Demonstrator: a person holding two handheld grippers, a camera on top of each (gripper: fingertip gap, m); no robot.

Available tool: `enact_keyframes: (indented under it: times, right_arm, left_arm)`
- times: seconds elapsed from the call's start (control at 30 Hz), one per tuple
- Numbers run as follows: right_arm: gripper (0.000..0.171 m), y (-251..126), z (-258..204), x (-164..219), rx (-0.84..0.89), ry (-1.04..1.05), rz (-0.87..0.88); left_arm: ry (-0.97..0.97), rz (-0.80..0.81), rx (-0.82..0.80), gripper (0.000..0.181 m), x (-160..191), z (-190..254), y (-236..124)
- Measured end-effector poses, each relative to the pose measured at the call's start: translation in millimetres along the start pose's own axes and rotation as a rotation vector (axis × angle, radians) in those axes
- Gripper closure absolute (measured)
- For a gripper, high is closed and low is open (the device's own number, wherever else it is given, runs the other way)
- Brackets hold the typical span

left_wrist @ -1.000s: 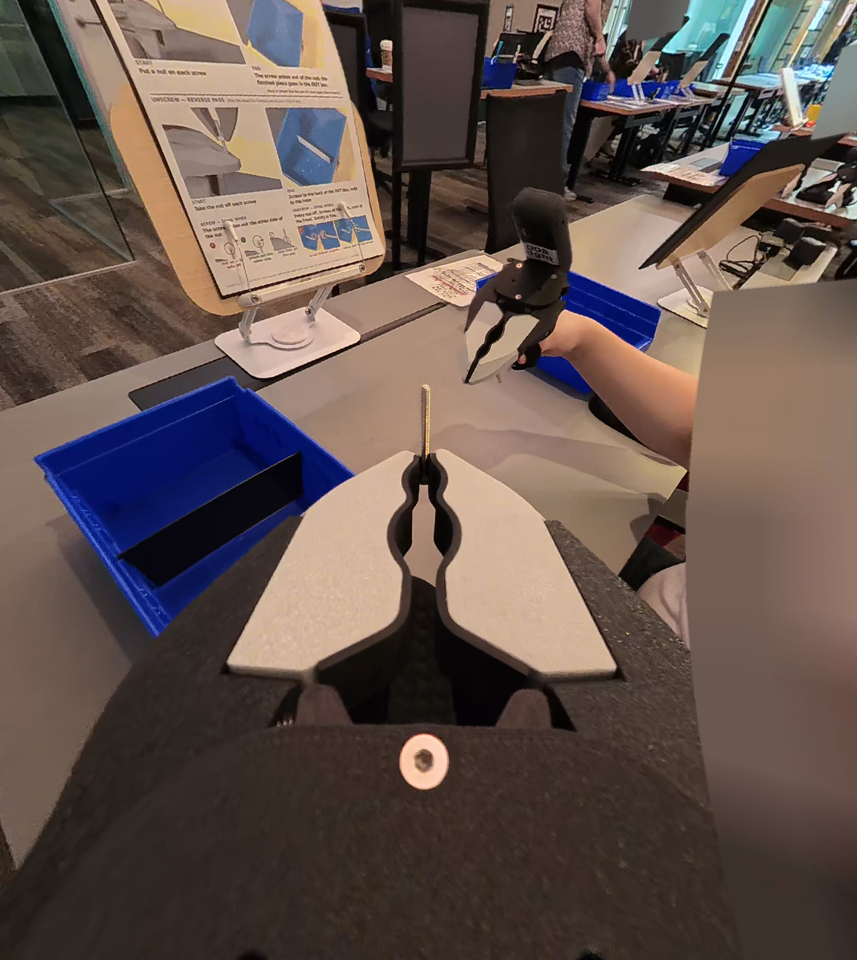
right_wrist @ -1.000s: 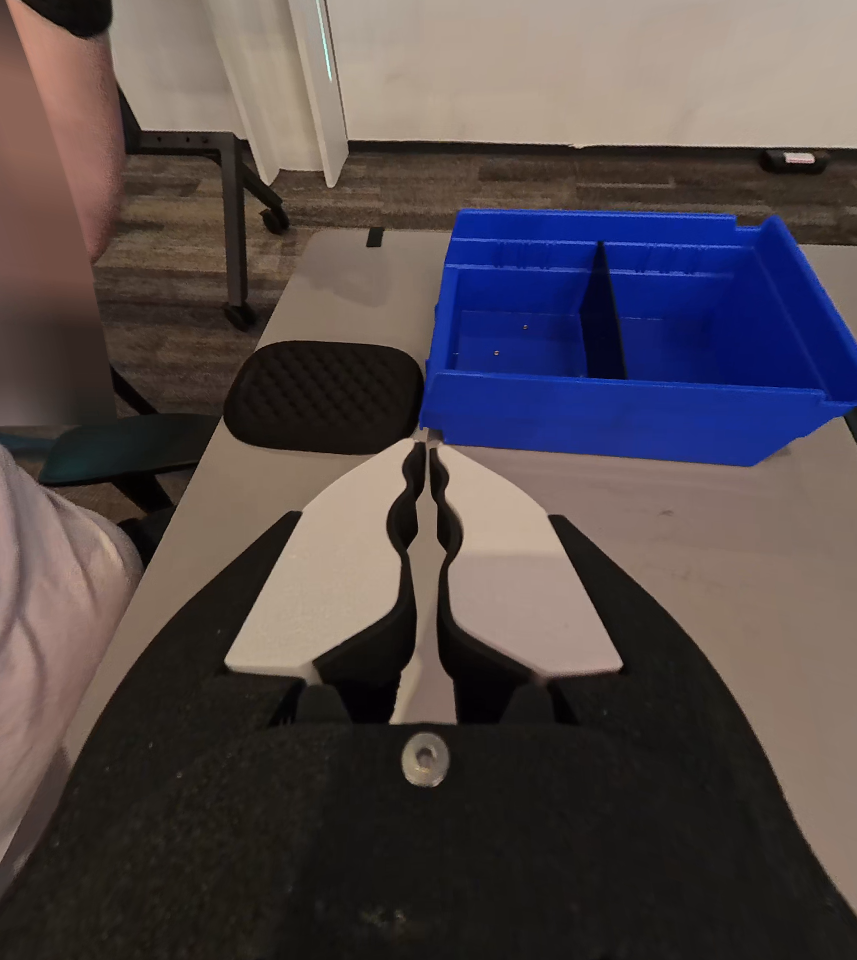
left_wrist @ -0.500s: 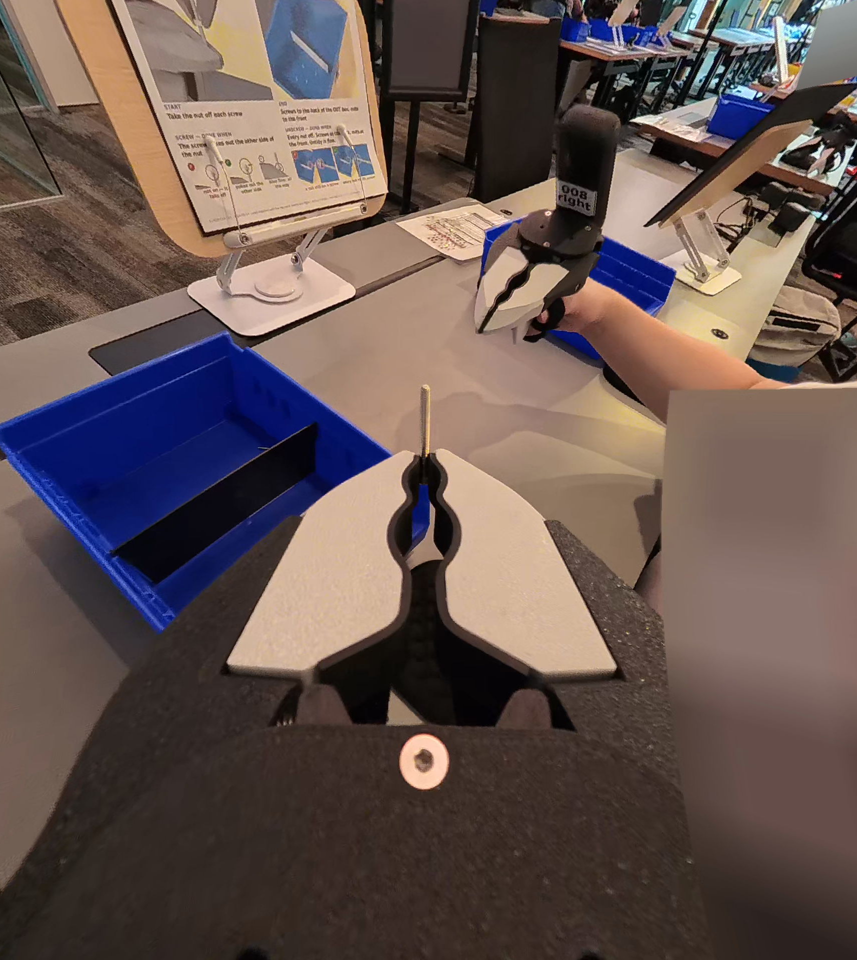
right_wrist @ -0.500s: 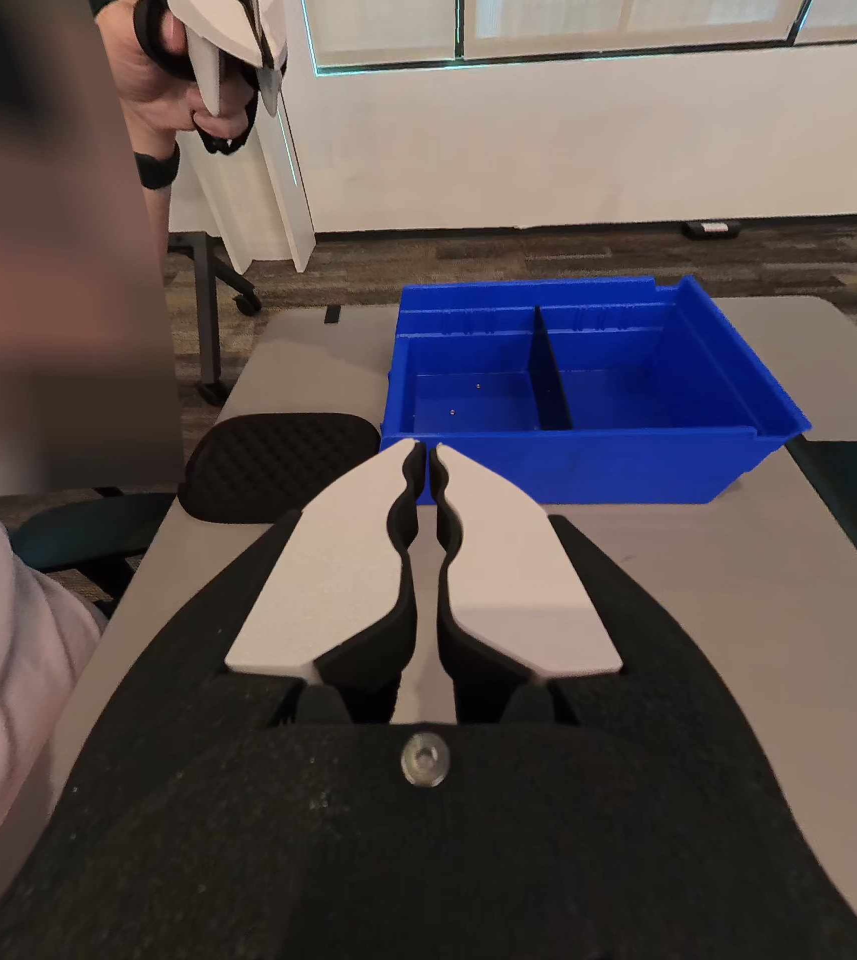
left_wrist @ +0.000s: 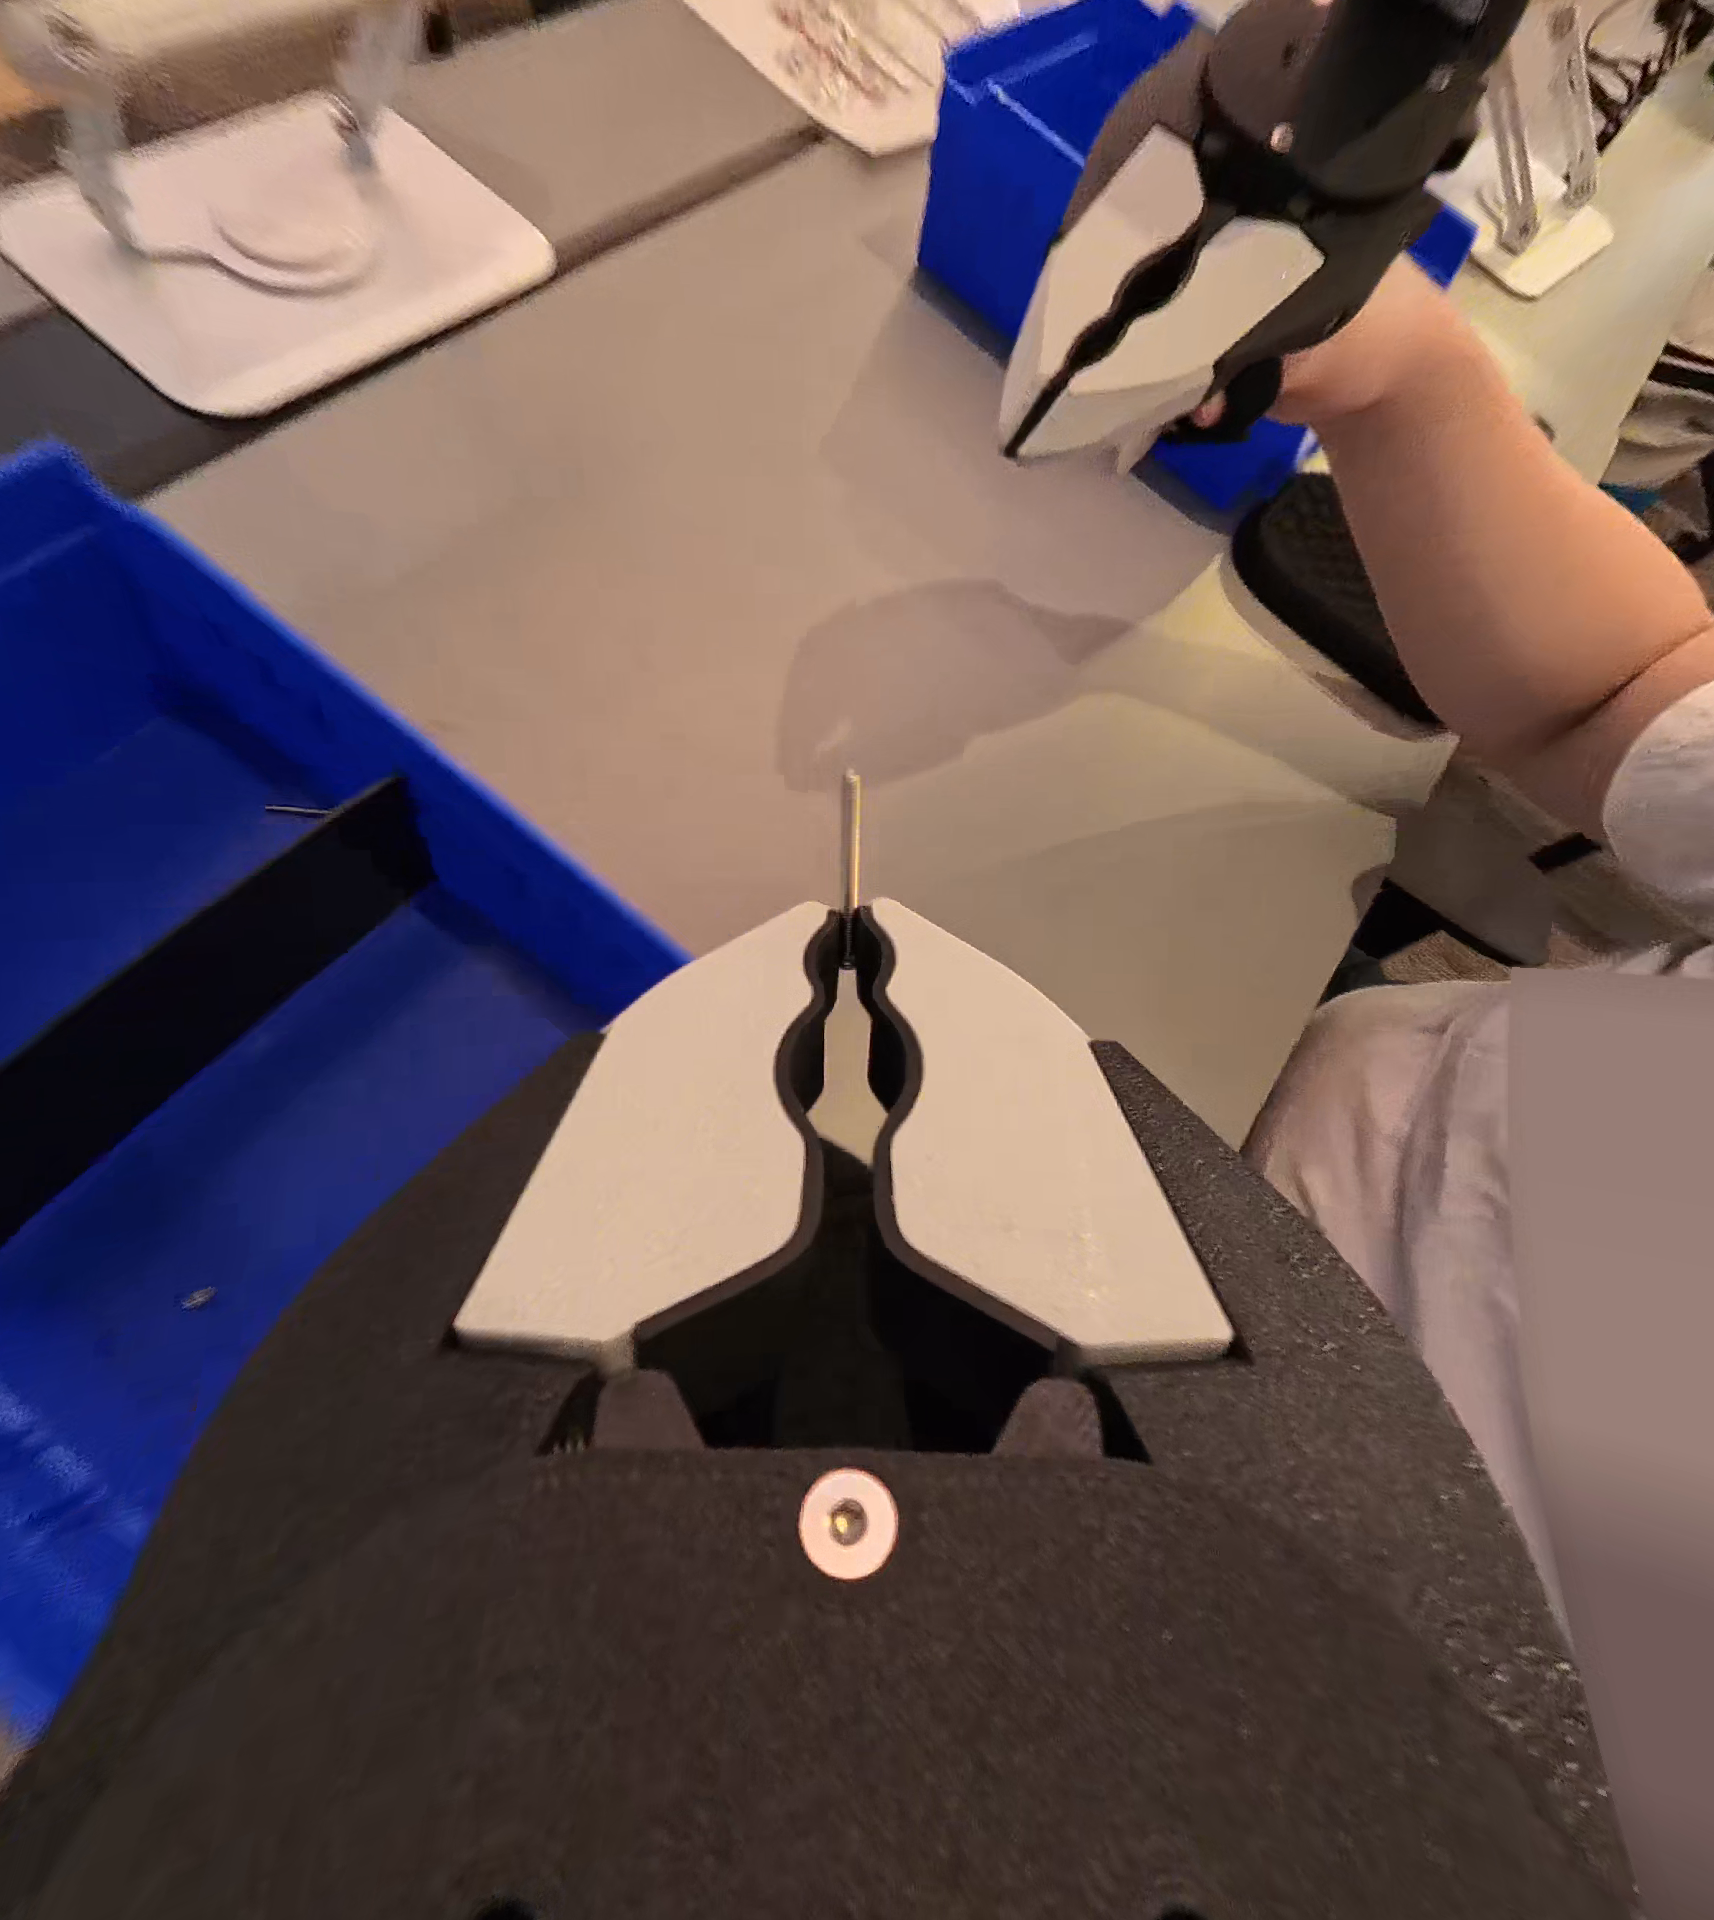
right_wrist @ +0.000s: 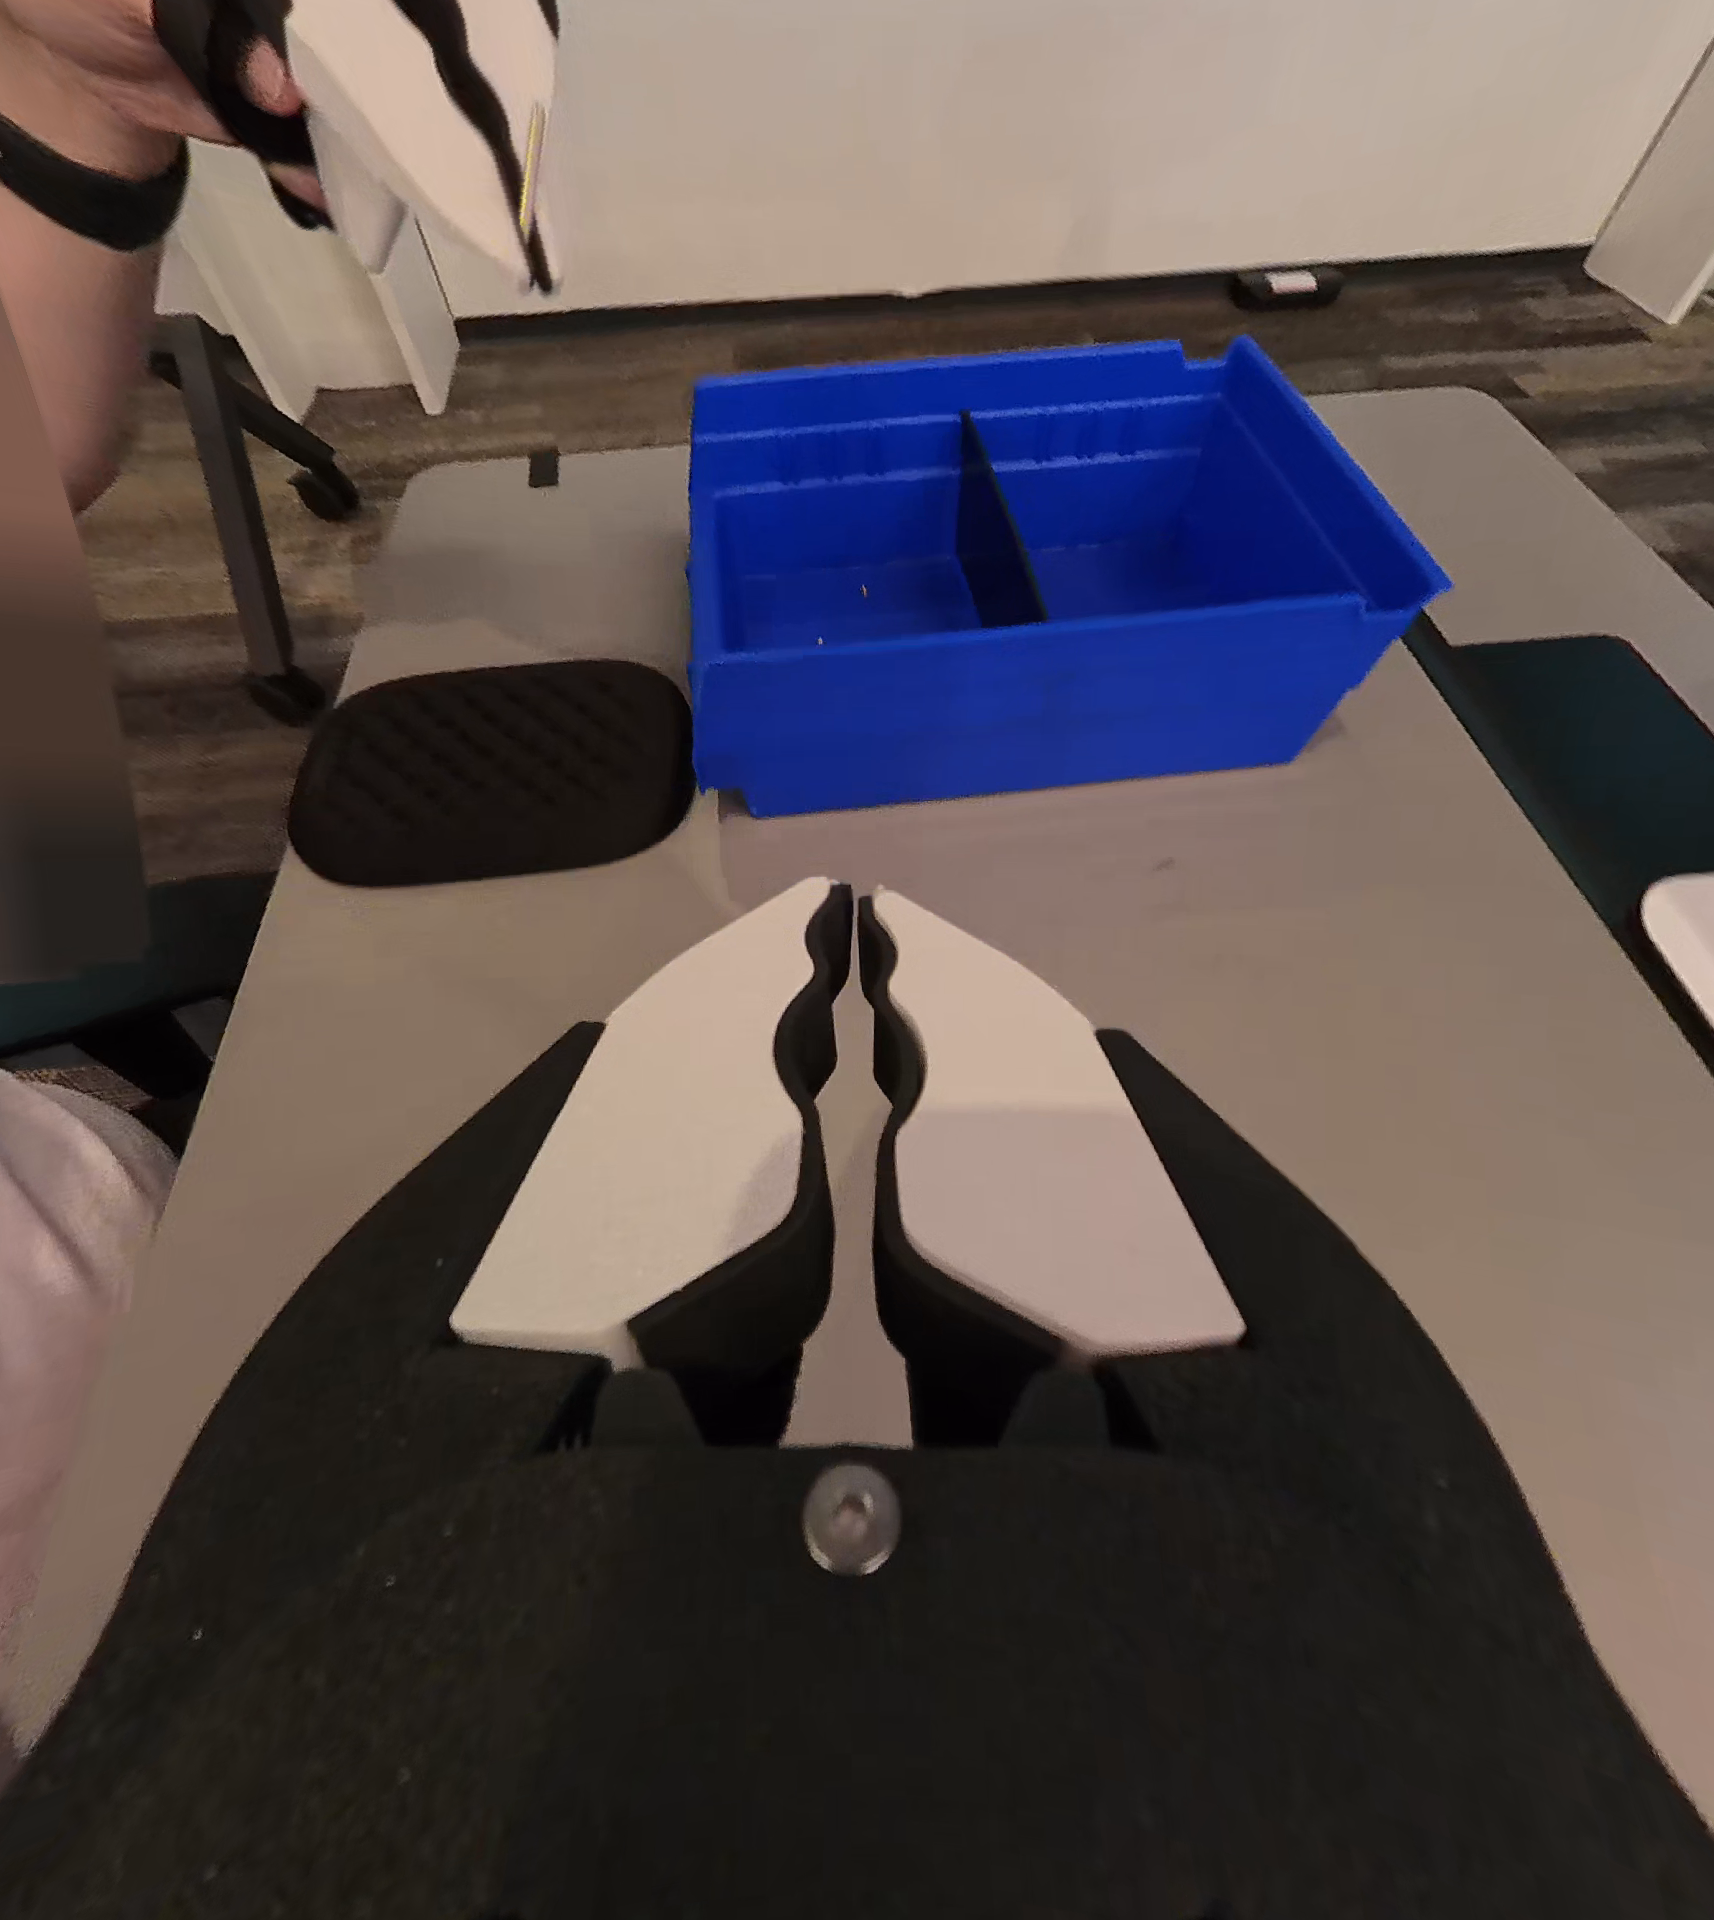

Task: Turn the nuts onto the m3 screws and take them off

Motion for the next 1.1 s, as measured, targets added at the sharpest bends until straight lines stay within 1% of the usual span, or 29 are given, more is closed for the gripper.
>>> enact_keyframes:
  times: [0.07,0.13,0.17,0.27,0.33,0.4,0.47,0.57,0.67,0.77,0.9,1.0,1.1]
  right_arm:
    - [0.17,-10,-3,9,0.031,0.025,-0.034]
    - [0.17,-20,-5,20,0.064,0.041,-0.094]
    - [0.17,-25,-6,25,0.079,0.044,-0.131]
    - [0.17,-42,-9,36,0.088,0.065,-0.194]
    - [0.17,-51,-6,44,0.113,0.089,-0.249]
    - [0.17,-58,-3,51,0.141,0.083,-0.288]
    - [0.17,-62,-1,56,0.106,0.105,-0.301]
    - [0.17,-67,3,60,0.074,0.125,-0.31]
    - [0.17,-73,10,62,0.063,0.13,-0.358]
    - [0.17,-79,19,60,0.075,0.13,-0.372]
    - [0.169,-87,28,60,0.102,0.136,-0.342]
    - [0.169,-93,25,71,0.088,0.148,-0.355]
    - [0.169,-101,24,85,0.112,0.16,-0.385]
  left_arm:
    - [0.007,-0.083,-0.01,0.179,-5,20,34]
    - [0.049,-0.192,-0.09,0.179,-6,34,73]
    - [0.057,-0.24,-0.102,0.179,-6,40,93]
    - [0.025,-0.371,-0.091,0.179,-2,53,150]
    - [0.0,-0.453,-0.096,0.179,1,53,182]
    - [0.0,-0.512,-0.159,0.179,3,47,207]
    - [0.02,-0.556,-0.207,0.179,5,42,226]
    - [0.029,-0.602,-0.221,0.179,9,39,246]
    - [0.068,-0.646,-0.25,0.179,13,35,258]
    - [0.066,-0.68,-0.236,0.179,15,35,264]
    - [0.089,-0.742,-0.239,0.179,11,35,269]
    - [0.117,-0.799,-0.238,0.179,8,36,272]
    - [0.137,-0.851,-0.234,0.179,5,36,275]
Point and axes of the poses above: each gripper's, where its closed fingertips meet, y out along the fingers, x out of its underside, z = x × y across the jaws, the point moved 9 cm from there along -y, back along the fingers, and after that the axes turned 11 degrees about -x, right-handed, at the moved point
